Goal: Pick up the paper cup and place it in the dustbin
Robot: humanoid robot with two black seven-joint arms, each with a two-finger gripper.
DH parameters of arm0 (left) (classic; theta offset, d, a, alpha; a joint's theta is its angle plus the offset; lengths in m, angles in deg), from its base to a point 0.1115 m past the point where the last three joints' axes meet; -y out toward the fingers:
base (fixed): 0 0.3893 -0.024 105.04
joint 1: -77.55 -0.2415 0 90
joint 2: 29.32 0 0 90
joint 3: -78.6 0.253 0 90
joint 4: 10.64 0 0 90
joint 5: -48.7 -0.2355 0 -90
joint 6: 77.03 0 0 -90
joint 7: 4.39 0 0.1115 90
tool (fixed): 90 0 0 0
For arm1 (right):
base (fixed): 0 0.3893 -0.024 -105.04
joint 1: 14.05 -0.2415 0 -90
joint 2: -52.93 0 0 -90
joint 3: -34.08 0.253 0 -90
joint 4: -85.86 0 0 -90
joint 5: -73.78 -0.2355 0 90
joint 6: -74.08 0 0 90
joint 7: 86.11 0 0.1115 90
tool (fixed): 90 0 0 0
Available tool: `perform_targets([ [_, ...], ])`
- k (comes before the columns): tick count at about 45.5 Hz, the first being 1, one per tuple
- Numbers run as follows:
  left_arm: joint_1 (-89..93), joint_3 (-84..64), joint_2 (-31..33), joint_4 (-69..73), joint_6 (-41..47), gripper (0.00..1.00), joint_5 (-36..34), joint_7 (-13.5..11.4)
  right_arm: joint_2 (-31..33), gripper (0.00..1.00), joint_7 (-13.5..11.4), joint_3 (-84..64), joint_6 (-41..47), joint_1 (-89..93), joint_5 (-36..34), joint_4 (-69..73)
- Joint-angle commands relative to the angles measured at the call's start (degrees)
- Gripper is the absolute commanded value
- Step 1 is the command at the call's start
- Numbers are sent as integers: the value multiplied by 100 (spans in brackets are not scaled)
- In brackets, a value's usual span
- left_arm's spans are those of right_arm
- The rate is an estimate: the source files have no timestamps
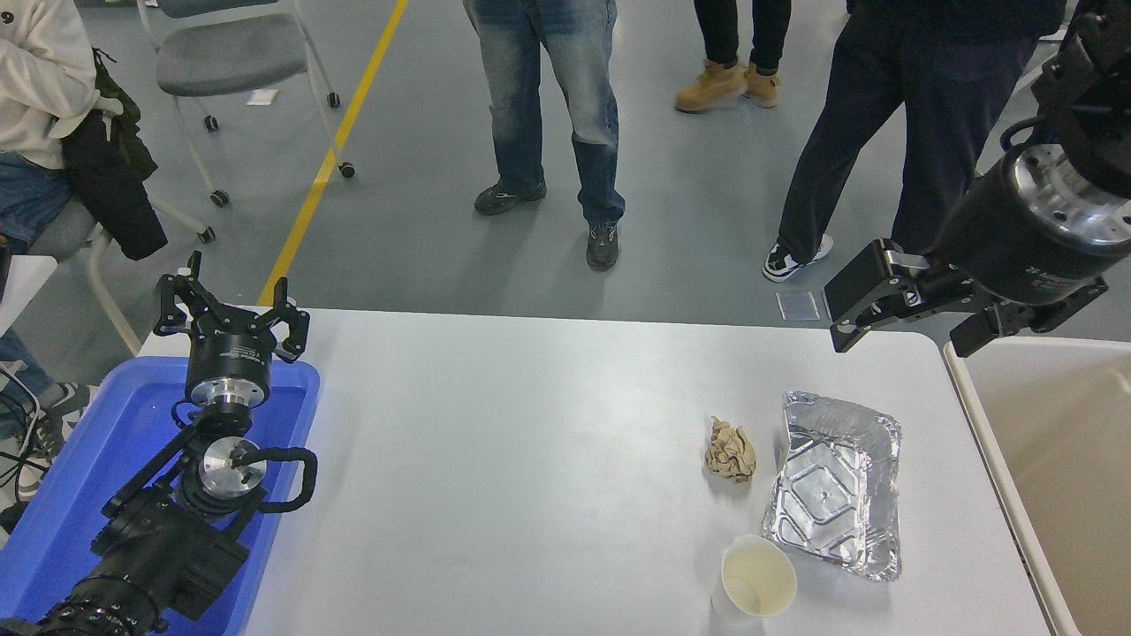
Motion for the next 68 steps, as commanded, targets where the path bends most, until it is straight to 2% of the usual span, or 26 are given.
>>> perform_targets([
  [1, 0, 0, 0, -13, 0, 99, 0, 6, -60, 100, 1, 12, 0, 218, 192, -9],
  [16, 0, 0, 0, -14, 0, 99, 0, -3, -69, 100, 36, 12, 0, 737, 807, -44],
  [28, 0, 0, 0, -13, 0, 99, 0, -3, -43, 100, 62, 56, 0, 1071, 755, -44],
  [37, 0, 0, 0, 4, 0, 99, 0, -3, -43, 100, 89, 161, -422, 1642, 781, -106],
  [46, 0, 0, -9, 4, 0, 99, 0, -3, -43, 100, 299, 205, -835, 2125, 808, -106],
  [54, 0, 0, 0, 4, 0, 99, 0, -3, -87, 100, 589, 214, -1230, 2626, 764, -1],
  [68, 0, 0, 0, -13, 0, 99, 0, -3, -342, 100, 634, 574, -2118, 3620, 755, 131],
])
